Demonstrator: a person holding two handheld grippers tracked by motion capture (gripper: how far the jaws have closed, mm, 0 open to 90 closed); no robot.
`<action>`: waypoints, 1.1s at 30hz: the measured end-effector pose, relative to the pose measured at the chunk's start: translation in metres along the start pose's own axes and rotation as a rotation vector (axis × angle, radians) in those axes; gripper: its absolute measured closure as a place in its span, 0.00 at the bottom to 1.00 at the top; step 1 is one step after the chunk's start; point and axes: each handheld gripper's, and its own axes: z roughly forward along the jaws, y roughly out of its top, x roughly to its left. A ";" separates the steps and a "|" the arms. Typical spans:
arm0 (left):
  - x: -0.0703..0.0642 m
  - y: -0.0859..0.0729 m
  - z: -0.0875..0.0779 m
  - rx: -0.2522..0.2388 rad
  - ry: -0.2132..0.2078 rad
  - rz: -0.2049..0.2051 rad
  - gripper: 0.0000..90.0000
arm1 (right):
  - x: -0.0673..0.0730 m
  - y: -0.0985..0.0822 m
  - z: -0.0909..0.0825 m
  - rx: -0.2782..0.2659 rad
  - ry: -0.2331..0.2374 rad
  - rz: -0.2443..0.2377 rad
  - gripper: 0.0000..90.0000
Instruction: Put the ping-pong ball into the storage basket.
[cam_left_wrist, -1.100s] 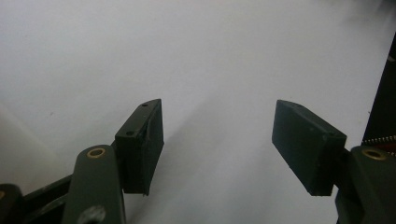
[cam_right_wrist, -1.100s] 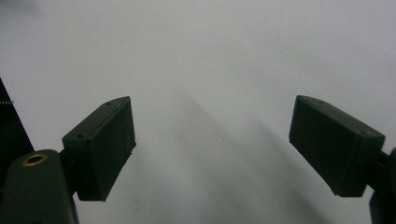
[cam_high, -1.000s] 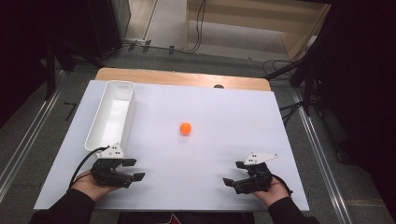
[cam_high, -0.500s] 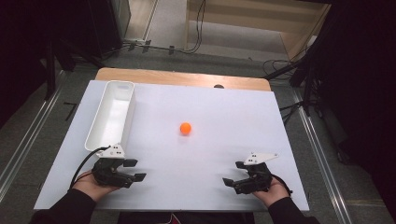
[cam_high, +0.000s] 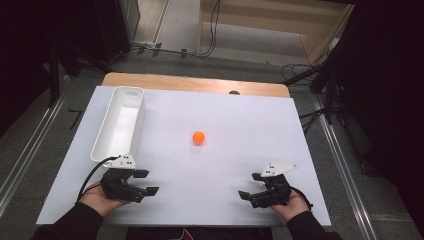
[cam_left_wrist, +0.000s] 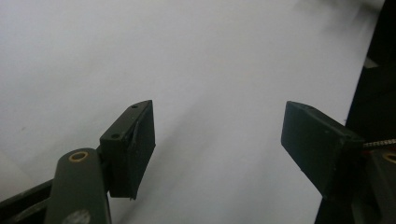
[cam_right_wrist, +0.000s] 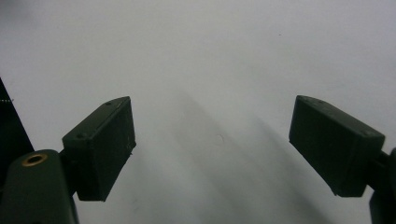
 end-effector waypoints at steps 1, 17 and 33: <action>0.000 0.001 0.000 -0.005 -0.003 -0.002 0.28 | 0.000 0.000 0.000 0.001 -0.002 -0.001 0.15; -0.011 0.011 0.010 -0.018 -0.032 0.048 0.00 | -0.002 0.000 0.000 -0.002 -0.007 -0.006 0.15; -0.017 0.020 0.018 -0.013 -0.007 0.059 0.00 | -0.002 0.000 -0.001 -0.003 -0.008 -0.003 0.15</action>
